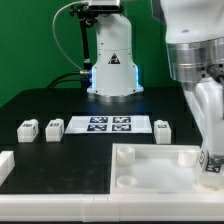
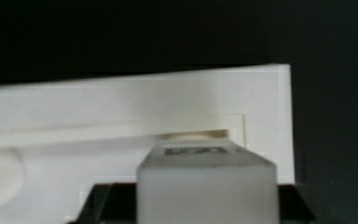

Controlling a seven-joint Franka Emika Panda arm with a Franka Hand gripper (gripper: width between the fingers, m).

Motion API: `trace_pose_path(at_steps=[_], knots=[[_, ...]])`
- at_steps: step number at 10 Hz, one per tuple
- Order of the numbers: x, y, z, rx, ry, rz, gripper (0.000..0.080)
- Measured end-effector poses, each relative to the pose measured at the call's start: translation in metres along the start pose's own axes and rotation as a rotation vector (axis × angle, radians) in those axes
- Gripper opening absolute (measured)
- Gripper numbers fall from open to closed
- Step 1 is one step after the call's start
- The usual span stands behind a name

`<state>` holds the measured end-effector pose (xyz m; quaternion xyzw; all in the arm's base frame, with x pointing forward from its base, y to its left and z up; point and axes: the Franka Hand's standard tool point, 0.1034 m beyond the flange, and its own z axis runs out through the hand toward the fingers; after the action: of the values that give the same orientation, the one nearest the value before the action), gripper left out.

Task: Assemble one leg

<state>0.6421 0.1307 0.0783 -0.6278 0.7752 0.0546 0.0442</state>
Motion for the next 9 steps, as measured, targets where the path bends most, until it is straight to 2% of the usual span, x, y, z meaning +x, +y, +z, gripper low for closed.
trace_pose_path(at_steps=[1,2,3,4,5,6,9], knots=[[0.0008,-0.0004,-0.0002,0.004,0.009,-0.053,0.0295],[0.0014,-0.0005,0.0,0.003,0.009,-0.093,0.039],[0.0016,-0.0004,-0.0002,0.001,0.013,-0.122,0.039],[0.0048,-0.0008,-0.0023,-0.013,0.032,-0.359,0.0559],[0.0063,-0.0014,-0.0037,-0.02,0.043,-0.523,0.0559],[0.0067,-0.001,-0.0026,-0.023,0.043,-0.597,0.0634],[0.0075,-0.0012,-0.0025,-0.029,0.043,-0.846,0.0649]])
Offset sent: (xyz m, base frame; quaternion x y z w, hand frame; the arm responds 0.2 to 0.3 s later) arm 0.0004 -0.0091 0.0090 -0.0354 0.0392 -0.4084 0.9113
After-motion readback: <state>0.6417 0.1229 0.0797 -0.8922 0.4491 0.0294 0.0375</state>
